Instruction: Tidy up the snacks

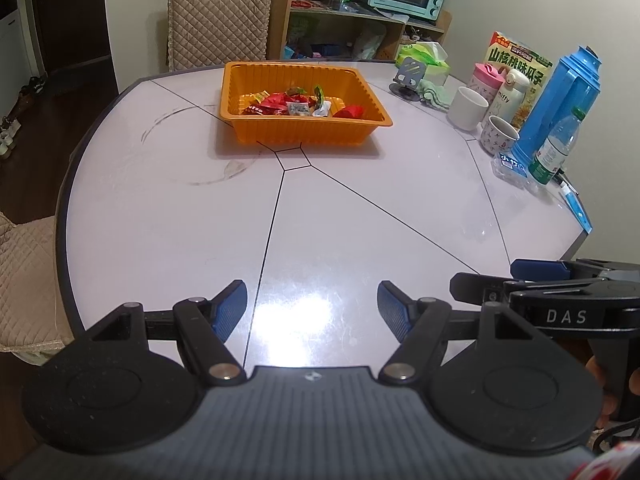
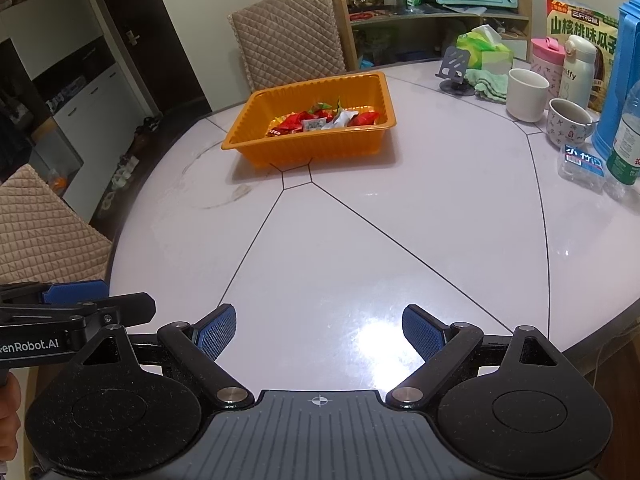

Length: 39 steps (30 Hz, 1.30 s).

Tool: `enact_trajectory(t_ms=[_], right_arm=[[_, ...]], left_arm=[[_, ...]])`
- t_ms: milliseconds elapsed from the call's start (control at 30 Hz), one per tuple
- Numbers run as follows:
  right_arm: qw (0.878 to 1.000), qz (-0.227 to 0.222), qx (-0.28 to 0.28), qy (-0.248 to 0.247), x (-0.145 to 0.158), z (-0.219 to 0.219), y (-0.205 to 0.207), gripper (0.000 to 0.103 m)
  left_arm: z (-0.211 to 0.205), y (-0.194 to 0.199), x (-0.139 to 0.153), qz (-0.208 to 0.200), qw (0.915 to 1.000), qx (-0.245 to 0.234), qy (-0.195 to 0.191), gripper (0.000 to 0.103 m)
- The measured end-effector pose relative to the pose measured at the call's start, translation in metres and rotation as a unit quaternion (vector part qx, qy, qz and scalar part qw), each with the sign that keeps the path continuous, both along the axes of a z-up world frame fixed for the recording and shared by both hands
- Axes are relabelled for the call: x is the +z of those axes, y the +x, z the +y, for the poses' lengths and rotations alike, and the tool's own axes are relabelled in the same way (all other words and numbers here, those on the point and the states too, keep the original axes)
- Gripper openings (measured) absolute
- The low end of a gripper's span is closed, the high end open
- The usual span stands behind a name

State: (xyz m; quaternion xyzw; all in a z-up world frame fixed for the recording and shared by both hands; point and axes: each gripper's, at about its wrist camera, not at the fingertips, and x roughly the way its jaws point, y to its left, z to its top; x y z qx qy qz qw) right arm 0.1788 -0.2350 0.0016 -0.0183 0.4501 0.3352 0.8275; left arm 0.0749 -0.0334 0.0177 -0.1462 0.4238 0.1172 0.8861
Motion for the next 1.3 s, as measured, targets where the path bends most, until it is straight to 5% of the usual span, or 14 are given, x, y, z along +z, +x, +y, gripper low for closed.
enact_trajectory(t_ms=[1300], right_arm=[[1.0,0.007,0.006,-0.008,-0.006,0.014,0.013,0.09]], left_arm=[[0.011,0.018,-0.007,0.005,1.0,0.003,-0.006,0.07]])
